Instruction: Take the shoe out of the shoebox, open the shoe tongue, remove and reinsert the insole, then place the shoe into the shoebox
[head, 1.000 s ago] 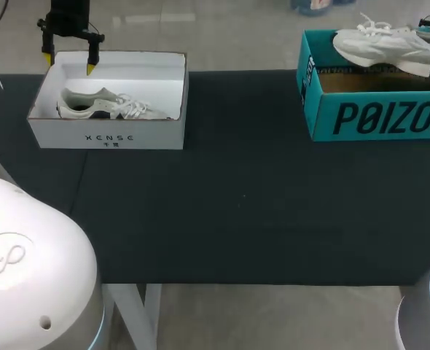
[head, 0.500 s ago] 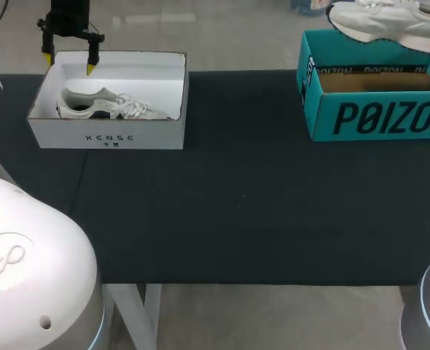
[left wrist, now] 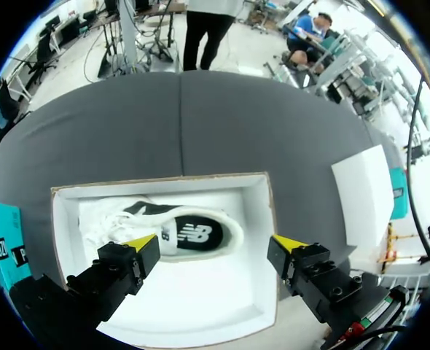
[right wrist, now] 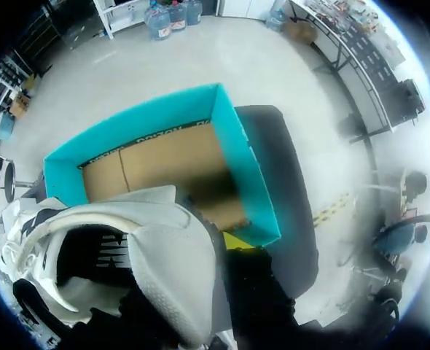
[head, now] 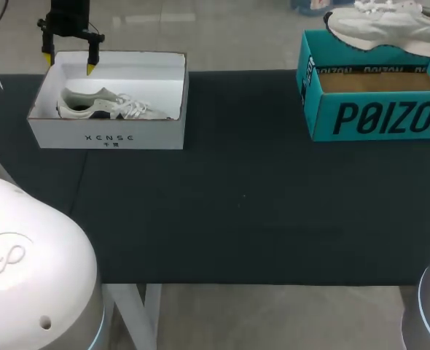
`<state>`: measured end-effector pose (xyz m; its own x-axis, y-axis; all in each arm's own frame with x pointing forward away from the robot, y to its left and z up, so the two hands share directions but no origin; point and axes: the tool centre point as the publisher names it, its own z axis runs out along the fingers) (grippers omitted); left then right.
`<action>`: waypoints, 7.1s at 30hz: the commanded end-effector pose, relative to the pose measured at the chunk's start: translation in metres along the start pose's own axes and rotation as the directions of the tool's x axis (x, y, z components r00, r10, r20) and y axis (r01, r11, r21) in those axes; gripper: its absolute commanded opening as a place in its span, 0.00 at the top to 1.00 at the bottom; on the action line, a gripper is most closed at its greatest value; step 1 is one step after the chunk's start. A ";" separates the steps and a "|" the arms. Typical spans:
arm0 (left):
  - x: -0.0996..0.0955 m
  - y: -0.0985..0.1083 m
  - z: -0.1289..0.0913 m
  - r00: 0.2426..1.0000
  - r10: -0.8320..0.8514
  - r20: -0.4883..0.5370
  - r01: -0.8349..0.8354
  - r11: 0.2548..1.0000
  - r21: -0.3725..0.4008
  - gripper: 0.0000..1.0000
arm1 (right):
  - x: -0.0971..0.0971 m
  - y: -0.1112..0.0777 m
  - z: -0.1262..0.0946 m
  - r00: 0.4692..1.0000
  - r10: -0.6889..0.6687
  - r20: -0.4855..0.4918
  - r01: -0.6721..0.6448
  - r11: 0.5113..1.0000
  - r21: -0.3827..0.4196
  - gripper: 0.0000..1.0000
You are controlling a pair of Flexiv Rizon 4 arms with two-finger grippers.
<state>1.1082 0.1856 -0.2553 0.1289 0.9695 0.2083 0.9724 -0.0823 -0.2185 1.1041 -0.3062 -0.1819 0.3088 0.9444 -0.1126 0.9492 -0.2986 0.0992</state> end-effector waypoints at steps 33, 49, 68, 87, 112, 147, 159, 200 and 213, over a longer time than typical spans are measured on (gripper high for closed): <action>0.001 0.001 -0.001 1.000 0.001 -0.001 -0.001 1.000 0.003 0.00 | 0.161 -0.309 0.006 0.995 -0.049 0.090 0.089 0.847 -0.524 1.00; 0.001 0.001 -0.001 1.000 0.001 -0.001 -0.001 1.000 0.003 0.00 | 0.231 -0.388 0.075 0.987 -0.071 0.146 0.127 0.897 -0.423 1.00; 0.001 0.001 -0.001 1.000 0.001 -0.001 -0.001 1.000 0.003 0.00 | 0.255 -0.392 0.104 0.987 -0.036 0.159 0.072 0.972 -0.225 1.00; 0.001 0.001 -0.001 1.000 0.001 -0.001 -0.001 1.000 0.003 0.00 | 0.260 -0.375 0.130 0.985 0.063 0.161 -0.040 0.989 -0.142 1.00; 0.001 0.001 -0.001 1.000 0.001 -0.001 -0.001 1.000 0.003 0.00 | 0.228 -0.387 0.050 0.982 -0.190 -0.017 0.187 0.974 -0.126 0.00; 0.001 0.001 -0.001 1.000 0.001 -0.001 -0.001 1.000 0.003 0.00 | 0.174 -0.382 -0.002 0.348 -0.928 -0.134 0.782 0.366 -0.504 0.00; 0.001 0.001 -0.001 1.000 0.001 -0.001 -0.001 1.000 0.003 0.00 | 0.174 -0.366 0.003 0.102 -0.995 -0.011 0.736 0.083 -0.671 0.00; 0.001 0.001 -0.001 1.000 0.001 -0.001 -0.001 1.000 0.003 0.00 | 0.238 -0.365 0.146 0.121 -0.990 -0.070 0.463 0.119 -0.878 0.00; 0.001 0.001 -0.001 1.000 0.001 -0.001 -0.001 1.000 0.003 0.00 | 0.264 -0.367 0.163 0.081 -0.992 -0.091 0.457 0.119 -0.882 0.00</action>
<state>1.1082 0.1857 -0.2553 0.1288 0.9695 0.2083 0.9723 -0.0822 -0.2186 0.8377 0.0238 -0.4020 -0.9210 0.3891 -0.0182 0.2011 0.5150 0.8333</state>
